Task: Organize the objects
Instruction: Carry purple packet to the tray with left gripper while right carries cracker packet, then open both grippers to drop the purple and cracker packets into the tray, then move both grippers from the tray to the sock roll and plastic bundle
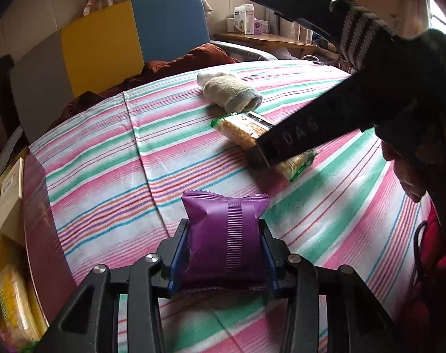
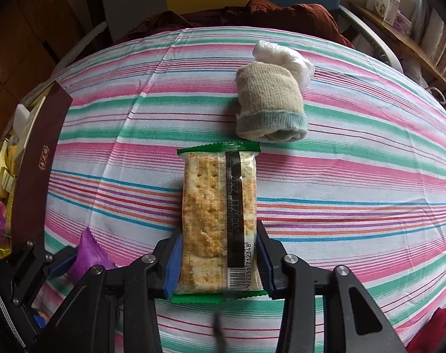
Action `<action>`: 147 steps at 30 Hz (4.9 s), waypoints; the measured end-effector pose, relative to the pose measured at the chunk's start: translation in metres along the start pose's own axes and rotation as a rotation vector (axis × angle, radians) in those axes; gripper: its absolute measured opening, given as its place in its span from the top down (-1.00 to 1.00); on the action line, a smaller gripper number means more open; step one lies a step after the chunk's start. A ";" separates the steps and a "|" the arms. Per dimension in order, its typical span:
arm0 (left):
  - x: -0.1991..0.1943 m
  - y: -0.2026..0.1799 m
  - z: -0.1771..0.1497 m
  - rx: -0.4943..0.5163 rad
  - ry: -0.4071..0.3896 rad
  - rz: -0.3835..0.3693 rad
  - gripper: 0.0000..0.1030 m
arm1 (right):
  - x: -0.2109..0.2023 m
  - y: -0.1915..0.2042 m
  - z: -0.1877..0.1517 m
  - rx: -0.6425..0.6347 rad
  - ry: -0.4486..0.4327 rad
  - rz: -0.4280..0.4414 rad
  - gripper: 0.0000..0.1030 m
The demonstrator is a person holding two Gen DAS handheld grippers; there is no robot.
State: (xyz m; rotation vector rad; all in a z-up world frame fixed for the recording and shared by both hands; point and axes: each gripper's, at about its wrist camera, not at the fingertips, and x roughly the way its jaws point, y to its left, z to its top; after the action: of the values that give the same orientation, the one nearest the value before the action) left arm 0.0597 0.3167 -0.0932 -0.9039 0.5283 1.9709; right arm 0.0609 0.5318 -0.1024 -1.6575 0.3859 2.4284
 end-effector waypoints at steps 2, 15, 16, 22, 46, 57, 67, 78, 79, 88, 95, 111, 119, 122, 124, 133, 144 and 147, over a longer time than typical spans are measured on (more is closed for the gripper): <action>-0.004 0.000 -0.001 -0.011 0.011 -0.007 0.16 | 0.001 -0.007 0.001 0.014 -0.005 0.014 0.16; -0.076 0.019 0.005 -0.088 -0.088 -0.065 0.17 | 0.010 0.034 0.011 0.027 -0.028 0.086 0.17; -0.081 0.022 0.005 -0.092 -0.098 -0.062 0.17 | 0.009 0.035 0.011 0.032 -0.033 0.109 0.17; -0.114 0.058 -0.002 -0.169 -0.142 -0.015 0.16 | 0.009 0.045 0.012 0.015 -0.036 0.144 0.17; -0.158 0.227 -0.085 -0.642 -0.125 0.196 0.16 | -0.031 0.259 0.015 -0.210 -0.091 0.387 0.16; -0.156 0.230 -0.100 -0.654 -0.107 0.204 0.12 | 0.002 0.279 0.002 -0.229 -0.007 0.281 0.11; -0.170 0.224 -0.097 -0.623 -0.149 0.199 -0.03 | -0.013 0.278 -0.003 -0.215 -0.054 0.277 0.11; -0.184 0.222 -0.103 -0.607 -0.149 0.298 -0.15 | -0.032 0.279 -0.009 -0.236 -0.120 0.229 0.11; -0.186 0.220 -0.101 -0.598 -0.157 0.303 -0.18 | -0.033 0.278 -0.009 -0.240 -0.128 0.220 0.11; -0.191 0.194 -0.082 -0.490 -0.177 0.307 -0.34 | -0.035 0.259 -0.012 -0.226 -0.151 0.187 0.08; -0.190 0.176 -0.069 -0.407 -0.186 0.310 -0.36 | -0.041 0.228 -0.006 -0.172 -0.165 0.160 0.08; -0.173 0.146 -0.046 -0.311 -0.148 0.260 -0.60 | -0.053 0.131 0.026 -0.019 -0.205 0.050 0.08; -0.166 0.132 -0.034 -0.266 -0.139 0.241 -0.61 | -0.057 0.055 0.042 0.125 -0.241 -0.033 0.08; -0.162 0.126 -0.029 -0.246 -0.131 0.229 -0.61 | -0.050 0.023 0.039 0.214 -0.262 -0.049 0.08; -0.157 0.122 -0.025 -0.232 -0.121 0.223 -0.61 | -0.042 0.000 0.031 0.300 -0.269 -0.038 0.08; -0.127 0.094 -0.001 -0.166 -0.075 0.149 -0.61 | -0.039 -0.037 0.025 0.473 -0.264 -0.018 0.08; -0.079 0.054 0.038 -0.093 -0.015 0.050 -0.61 | -0.045 -0.061 0.015 0.616 -0.272 0.038 0.08; -0.062 0.048 0.050 -0.091 0.004 0.029 -0.61 | -0.051 -0.063 0.014 0.633 -0.297 0.045 0.08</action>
State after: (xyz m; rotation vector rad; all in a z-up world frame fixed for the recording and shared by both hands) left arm 0.0212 0.2906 -0.0128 -0.9620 0.4594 2.0339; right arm 0.0853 0.5963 -0.0576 -1.0151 1.0152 2.1955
